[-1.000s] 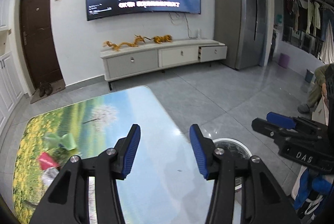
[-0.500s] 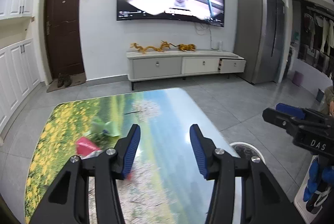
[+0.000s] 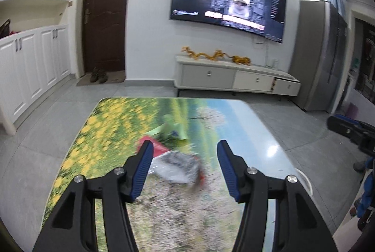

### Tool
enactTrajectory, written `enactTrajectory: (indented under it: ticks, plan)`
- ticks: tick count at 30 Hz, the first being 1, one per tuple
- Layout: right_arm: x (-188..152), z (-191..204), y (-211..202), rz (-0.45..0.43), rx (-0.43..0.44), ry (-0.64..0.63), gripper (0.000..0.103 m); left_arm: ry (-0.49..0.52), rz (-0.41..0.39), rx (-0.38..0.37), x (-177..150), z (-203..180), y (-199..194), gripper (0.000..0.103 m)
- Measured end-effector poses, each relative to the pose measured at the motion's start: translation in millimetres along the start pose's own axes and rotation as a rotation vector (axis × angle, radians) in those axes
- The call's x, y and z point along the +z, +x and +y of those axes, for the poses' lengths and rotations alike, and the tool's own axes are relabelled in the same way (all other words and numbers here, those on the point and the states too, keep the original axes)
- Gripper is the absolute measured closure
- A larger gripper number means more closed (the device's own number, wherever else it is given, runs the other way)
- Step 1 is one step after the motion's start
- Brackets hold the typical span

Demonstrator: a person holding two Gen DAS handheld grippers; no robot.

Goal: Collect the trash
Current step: 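Move both open tools back toward the remaining trash on the table, then grasp the white printed plastic bag with the left tool while the right tool grasps the clear wrapper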

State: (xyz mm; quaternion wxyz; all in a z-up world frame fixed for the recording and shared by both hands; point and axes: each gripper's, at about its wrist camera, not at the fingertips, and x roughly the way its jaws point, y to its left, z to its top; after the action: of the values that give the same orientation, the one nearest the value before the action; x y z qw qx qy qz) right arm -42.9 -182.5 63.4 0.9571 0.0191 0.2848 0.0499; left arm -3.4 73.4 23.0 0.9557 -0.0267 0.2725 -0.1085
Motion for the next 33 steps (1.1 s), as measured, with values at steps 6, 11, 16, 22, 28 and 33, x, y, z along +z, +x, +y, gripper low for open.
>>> enactTrajectory:
  ticks: [6, 11, 16, 22, 28, 33]
  plan:
    - [-0.2, 2.1, 22.7, 0.032, 0.036, -0.001, 0.045, -0.077, 0.064, 0.057, -12.5, 47.8, 13.5, 0.043]
    - [-4.6, -4.5, 52.6, 0.079, 0.067, 0.018, 0.045, -0.129, 0.127, 0.034, -24.8, 61.9, 36.6, 0.039]
    - [-9.7, -12.8, 83.8, 0.127, 0.092, 0.037, 0.045, -0.181, 0.196, -0.012, -26.6, 54.6, 74.2, 0.037]
    - [-16.2, -16.1, 120.7, 0.177, 0.127, 0.056, 0.045, -0.194, 0.209, -0.009, -14.4, 28.2, 113.9, 0.026]
    - [-21.1, -4.0, 154.4, 0.228, 0.179, 0.036, 0.045, -0.165, 0.241, 0.088, -19.6, 16.1, 148.9, 0.026]
    - [-21.1, 17.8, 177.7, 0.255, 0.238, 0.002, 0.045, -0.18, 0.256, 0.1, -28.3, 35.6, 148.3, 0.026]
